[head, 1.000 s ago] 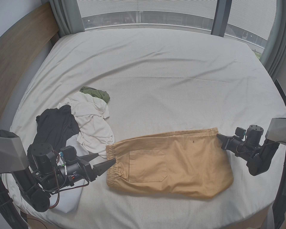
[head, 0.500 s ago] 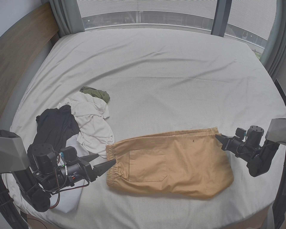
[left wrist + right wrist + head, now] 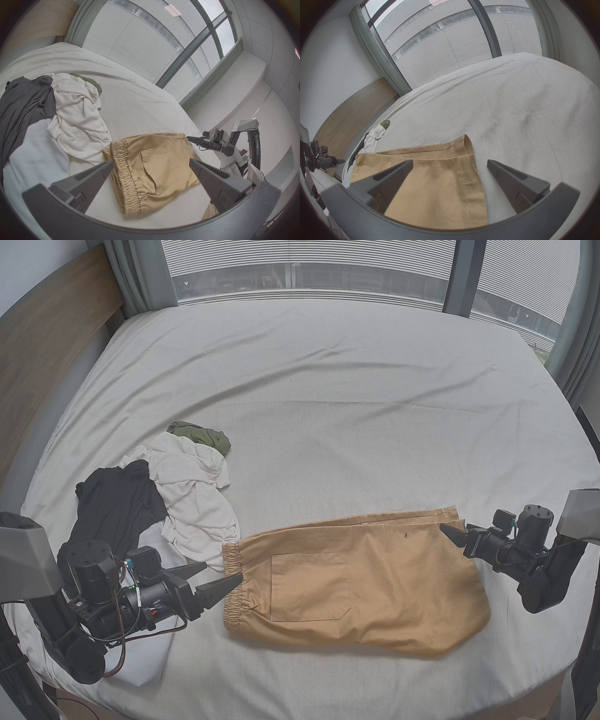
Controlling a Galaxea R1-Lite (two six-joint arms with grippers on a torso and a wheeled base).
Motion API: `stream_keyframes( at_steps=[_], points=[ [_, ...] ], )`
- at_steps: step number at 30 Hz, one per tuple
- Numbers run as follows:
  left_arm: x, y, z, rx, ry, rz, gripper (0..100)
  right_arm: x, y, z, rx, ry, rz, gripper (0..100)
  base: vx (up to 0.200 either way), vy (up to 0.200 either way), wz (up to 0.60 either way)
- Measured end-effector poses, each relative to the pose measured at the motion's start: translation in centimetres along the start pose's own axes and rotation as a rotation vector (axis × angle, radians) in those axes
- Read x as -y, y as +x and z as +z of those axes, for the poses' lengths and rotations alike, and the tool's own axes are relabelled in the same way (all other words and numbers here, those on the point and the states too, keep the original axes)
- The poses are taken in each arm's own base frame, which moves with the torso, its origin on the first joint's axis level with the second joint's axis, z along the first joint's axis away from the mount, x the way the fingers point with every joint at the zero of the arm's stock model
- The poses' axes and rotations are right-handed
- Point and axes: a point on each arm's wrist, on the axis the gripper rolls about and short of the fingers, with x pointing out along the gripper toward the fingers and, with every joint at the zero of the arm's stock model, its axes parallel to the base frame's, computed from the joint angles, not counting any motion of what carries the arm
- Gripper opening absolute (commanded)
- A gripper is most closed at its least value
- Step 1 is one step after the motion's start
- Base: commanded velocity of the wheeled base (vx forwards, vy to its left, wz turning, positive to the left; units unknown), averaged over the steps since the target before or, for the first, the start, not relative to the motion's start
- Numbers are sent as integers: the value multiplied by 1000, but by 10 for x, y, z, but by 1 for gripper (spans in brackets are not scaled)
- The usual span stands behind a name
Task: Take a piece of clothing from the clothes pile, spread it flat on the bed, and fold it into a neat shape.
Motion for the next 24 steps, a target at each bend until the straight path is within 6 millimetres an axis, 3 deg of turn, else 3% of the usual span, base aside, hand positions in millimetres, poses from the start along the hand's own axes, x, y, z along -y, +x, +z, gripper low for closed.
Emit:
stream_keyframes(
  at_steps=[13, 24],
  points=[
    [0, 0, 0, 1, 1, 0, 100, -5, -4, 1, 3, -6, 3, 0, 0, 0, 0],
    [0, 0, -1, -3, 0, -1, 100, -5, 4, 17, 72, -27, 14, 0, 0, 0, 0]
  ],
)
